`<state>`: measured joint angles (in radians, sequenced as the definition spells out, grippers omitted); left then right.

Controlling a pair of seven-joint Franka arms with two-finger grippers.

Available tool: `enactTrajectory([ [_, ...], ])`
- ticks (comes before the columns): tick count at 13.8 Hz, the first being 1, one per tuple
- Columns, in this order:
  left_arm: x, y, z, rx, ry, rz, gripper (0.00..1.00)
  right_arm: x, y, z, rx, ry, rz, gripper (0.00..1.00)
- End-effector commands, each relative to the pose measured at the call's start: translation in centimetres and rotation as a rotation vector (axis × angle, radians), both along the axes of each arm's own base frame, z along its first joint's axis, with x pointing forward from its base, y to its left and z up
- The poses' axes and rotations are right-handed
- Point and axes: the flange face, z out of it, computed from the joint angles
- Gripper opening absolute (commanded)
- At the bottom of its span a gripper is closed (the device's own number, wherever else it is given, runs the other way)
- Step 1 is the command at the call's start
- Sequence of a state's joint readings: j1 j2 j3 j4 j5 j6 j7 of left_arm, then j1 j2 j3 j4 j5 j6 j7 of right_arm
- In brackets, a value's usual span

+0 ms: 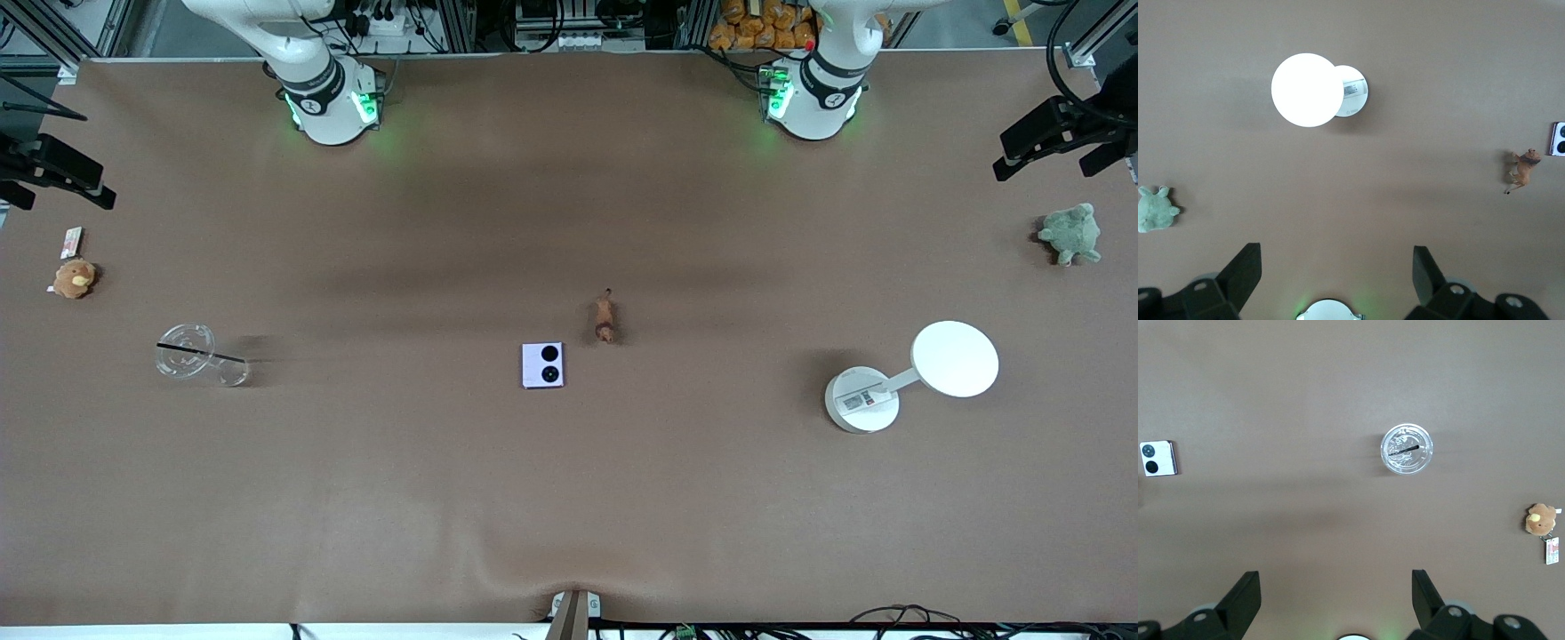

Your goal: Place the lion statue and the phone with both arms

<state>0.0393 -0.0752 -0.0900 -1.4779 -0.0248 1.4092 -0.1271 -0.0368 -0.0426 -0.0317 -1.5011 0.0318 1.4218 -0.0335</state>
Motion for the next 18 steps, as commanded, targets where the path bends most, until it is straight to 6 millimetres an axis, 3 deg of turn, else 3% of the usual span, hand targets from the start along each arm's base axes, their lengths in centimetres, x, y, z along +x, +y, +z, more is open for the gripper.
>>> enactTrajectory([
  [1,-0.5,0.1,0.6,0.006,0.004,0.043,1.00,-0.1,-0.3,0.5,-0.017,0.004,0.000,1.00],
  [6,0.1,-0.4,-0.2,0.011,0.017,0.037,1.00,-0.1,0.0,0.6,-0.028,0.003,0.008,1.00],
  [9,1.1,-4.0,-2.4,0.002,0.055,0.035,1.00,-0.1,0.4,0.4,-0.028,0.011,0.012,1.00],
  [12,3.2,-12.1,-6.8,-0.008,0.037,0.048,1.00,0.0,2.0,0.1,-0.028,0.025,0.029,1.00],
  [13,4.3,-15.5,-9.7,-0.026,0.030,0.040,1.00,0.1,2.3,-0.1,-0.027,0.026,0.031,1.00],
  [16,3.1,-27.6,-18.8,-0.004,-0.021,0.100,1.00,0.9,4.6,-1.5,-0.020,0.044,0.023,1.00],
  [18,2.4,-33.9,-24.8,0.026,-0.051,0.135,1.00,1.2,7.9,-3.2,-0.026,0.051,0.009,1.00],
])
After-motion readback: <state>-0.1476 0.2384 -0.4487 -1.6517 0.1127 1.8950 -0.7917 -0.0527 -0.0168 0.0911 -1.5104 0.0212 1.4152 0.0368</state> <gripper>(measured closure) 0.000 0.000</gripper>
